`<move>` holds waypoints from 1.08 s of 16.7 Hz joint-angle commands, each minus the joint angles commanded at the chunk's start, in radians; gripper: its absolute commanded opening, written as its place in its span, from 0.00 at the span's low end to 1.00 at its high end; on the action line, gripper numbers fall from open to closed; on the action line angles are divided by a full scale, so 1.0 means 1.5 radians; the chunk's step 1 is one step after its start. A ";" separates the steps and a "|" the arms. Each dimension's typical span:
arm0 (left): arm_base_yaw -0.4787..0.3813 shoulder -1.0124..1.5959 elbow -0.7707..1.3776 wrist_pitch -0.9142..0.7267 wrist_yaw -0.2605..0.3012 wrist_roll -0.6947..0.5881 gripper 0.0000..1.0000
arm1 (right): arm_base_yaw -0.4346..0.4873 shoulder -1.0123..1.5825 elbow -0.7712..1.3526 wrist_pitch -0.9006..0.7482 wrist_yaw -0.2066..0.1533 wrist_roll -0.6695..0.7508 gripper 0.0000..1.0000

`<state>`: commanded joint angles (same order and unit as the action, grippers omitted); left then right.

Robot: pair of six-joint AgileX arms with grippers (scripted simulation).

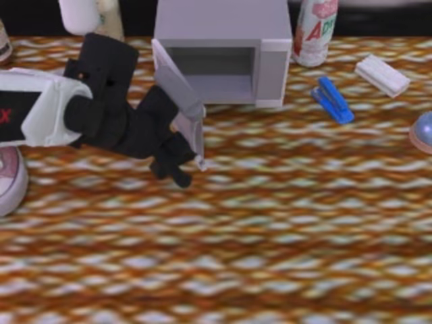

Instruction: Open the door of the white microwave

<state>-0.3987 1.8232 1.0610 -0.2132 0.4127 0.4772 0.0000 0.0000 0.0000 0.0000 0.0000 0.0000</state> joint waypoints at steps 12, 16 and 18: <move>0.026 0.000 0.007 -0.026 0.029 0.057 0.00 | 0.000 0.000 0.000 0.000 0.000 0.000 1.00; 0.026 0.000 0.007 -0.026 0.029 0.057 0.00 | 0.000 0.000 0.000 0.000 0.000 0.000 1.00; 0.026 0.000 0.007 -0.026 0.029 0.057 0.00 | 0.000 0.000 0.000 0.000 0.000 0.000 1.00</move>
